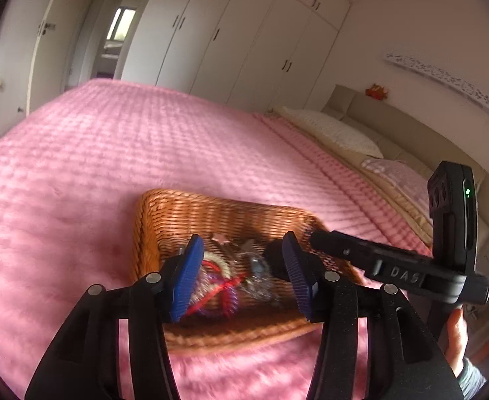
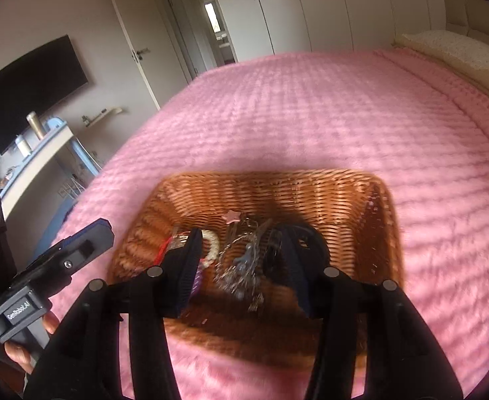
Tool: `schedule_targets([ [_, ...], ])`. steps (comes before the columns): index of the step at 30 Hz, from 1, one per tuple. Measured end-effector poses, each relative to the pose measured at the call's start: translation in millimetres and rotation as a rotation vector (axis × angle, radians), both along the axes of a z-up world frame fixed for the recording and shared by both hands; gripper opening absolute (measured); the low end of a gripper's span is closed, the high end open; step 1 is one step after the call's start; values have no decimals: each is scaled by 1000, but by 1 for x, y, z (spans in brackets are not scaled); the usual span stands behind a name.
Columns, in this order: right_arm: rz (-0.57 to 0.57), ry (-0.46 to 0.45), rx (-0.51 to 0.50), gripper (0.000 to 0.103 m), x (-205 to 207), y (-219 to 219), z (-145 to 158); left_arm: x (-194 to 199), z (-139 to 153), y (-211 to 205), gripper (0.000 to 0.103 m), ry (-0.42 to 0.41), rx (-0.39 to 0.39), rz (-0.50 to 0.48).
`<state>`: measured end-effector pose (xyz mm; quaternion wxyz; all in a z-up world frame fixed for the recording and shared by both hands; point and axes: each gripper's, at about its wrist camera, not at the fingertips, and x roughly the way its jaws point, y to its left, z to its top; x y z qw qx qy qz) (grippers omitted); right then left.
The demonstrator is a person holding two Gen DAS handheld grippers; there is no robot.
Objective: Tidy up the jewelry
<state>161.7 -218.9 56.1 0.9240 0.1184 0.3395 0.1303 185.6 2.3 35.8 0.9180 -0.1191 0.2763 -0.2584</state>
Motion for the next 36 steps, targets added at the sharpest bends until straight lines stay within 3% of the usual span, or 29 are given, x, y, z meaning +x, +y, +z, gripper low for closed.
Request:
schedule_targets([
  [7,-13,-151,-14,63,-94,2,49,-88,45,3,64,-150,20,40],
  [10,-32,-196,-36,72,-129,2,52,-127,58,-2,65,-219,64,73],
  [12,-60,-226,-61,72,-154,4,48,-154,61,-4,75,-261,112,129],
  [17,-141,-301,-114,80,-195,8,23,-203,42,-9,78,-324,259,265],
  [23,-213,-417,-231,81,-227,25,-16,-218,5,-2,82,-295,283,364],
  [25,-231,-435,-246,85,-229,26,-24,-216,-3,2,82,-285,254,379],
  [27,-232,-441,-251,87,-228,26,-29,-213,-11,5,82,-277,237,408],
  [36,-232,-431,-237,93,-219,26,-51,-214,-27,-6,86,-324,336,498],
])
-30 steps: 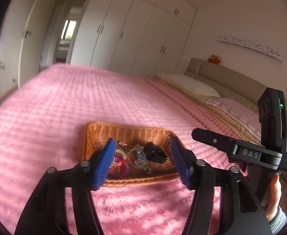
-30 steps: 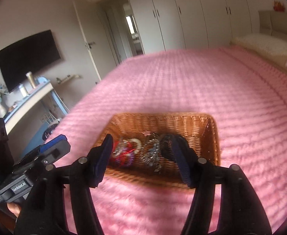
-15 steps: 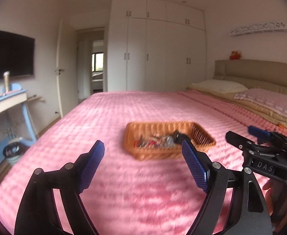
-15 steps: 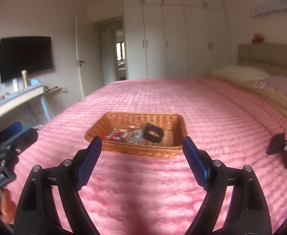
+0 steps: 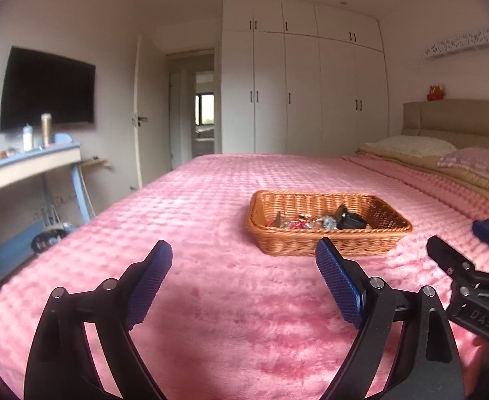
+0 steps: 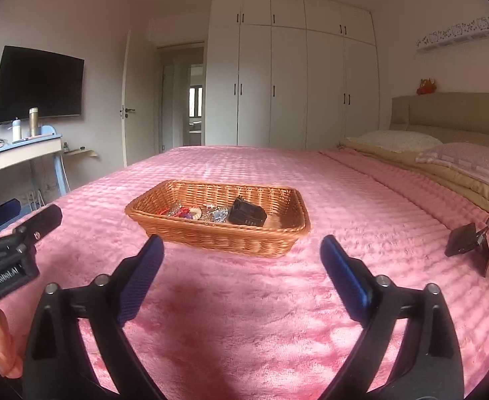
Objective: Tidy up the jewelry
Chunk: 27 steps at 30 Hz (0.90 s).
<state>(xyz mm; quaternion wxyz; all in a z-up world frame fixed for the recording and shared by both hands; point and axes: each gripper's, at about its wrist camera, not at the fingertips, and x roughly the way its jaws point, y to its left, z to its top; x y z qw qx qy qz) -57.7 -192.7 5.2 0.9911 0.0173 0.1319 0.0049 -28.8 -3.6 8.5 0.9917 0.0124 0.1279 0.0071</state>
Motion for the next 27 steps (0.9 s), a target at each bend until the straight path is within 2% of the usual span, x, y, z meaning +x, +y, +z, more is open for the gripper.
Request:
schedule_targets([
  [12,-4,21,7,95,2,0,-4,-7,3,-2,91,-31,23,28],
  [27,-13,37,9,95,3,1,-6,-9,1,-5,91,-25,29,7],
])
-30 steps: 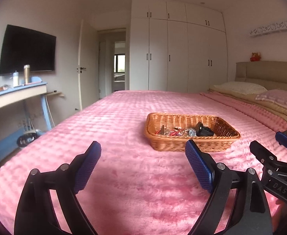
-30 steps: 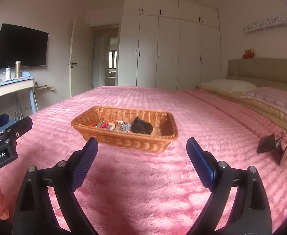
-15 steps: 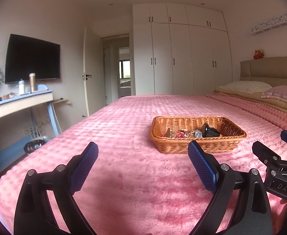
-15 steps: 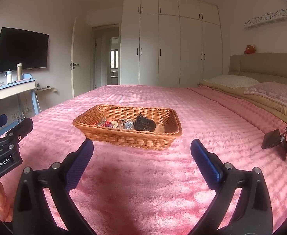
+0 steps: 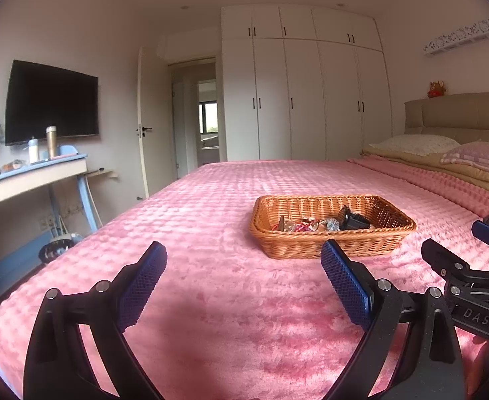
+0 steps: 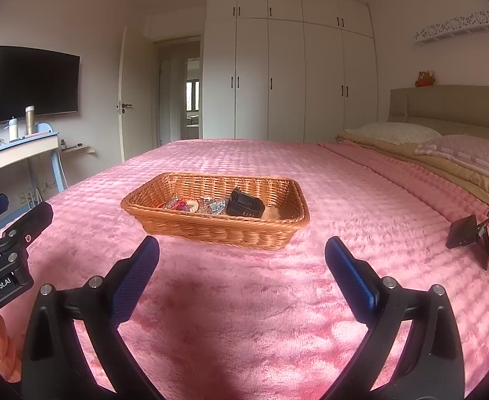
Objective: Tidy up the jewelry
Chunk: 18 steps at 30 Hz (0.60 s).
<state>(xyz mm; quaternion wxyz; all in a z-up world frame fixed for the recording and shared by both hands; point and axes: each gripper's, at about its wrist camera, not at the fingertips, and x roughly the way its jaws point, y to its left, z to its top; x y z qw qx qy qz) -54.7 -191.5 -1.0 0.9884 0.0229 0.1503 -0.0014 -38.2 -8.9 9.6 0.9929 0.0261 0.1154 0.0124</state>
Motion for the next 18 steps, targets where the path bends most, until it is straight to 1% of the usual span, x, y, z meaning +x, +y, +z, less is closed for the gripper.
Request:
schedule_targets([
  [8,0,6,-8,95,1,2,-1,-1,0,-2,91,2,6,-6],
  [11,0,7,-8,95,1,2,-1,0,-1,-2,93,4,8,-5],
  [18,-1,7,-10,95,1,3,-1,0,-1,-3,94,7,4,-5],
])
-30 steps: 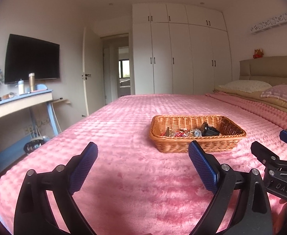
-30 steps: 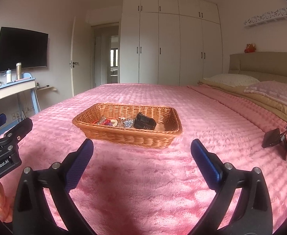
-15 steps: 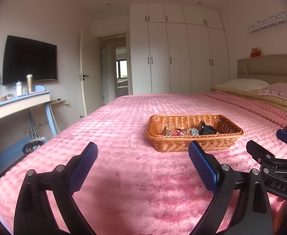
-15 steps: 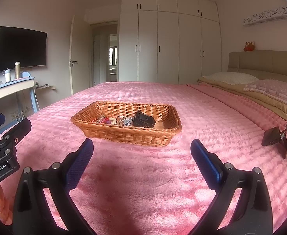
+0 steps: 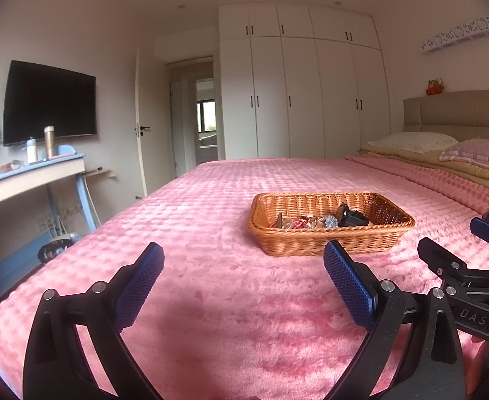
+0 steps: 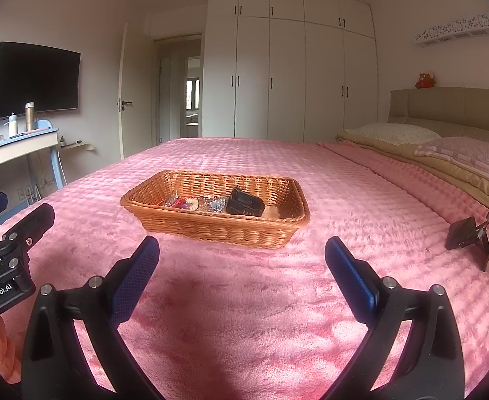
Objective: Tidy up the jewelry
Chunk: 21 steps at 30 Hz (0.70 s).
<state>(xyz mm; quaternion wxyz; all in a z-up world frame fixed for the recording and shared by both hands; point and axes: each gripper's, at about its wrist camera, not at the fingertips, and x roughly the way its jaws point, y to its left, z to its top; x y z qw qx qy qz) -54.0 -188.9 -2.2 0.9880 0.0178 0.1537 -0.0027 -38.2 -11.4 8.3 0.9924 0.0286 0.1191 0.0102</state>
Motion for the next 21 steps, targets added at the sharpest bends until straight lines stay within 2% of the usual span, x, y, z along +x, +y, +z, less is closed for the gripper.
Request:
schedule_targets([
  [21,-1,5,-4,95,2,-1,-1,0,0,1,94,12,-9,1],
])
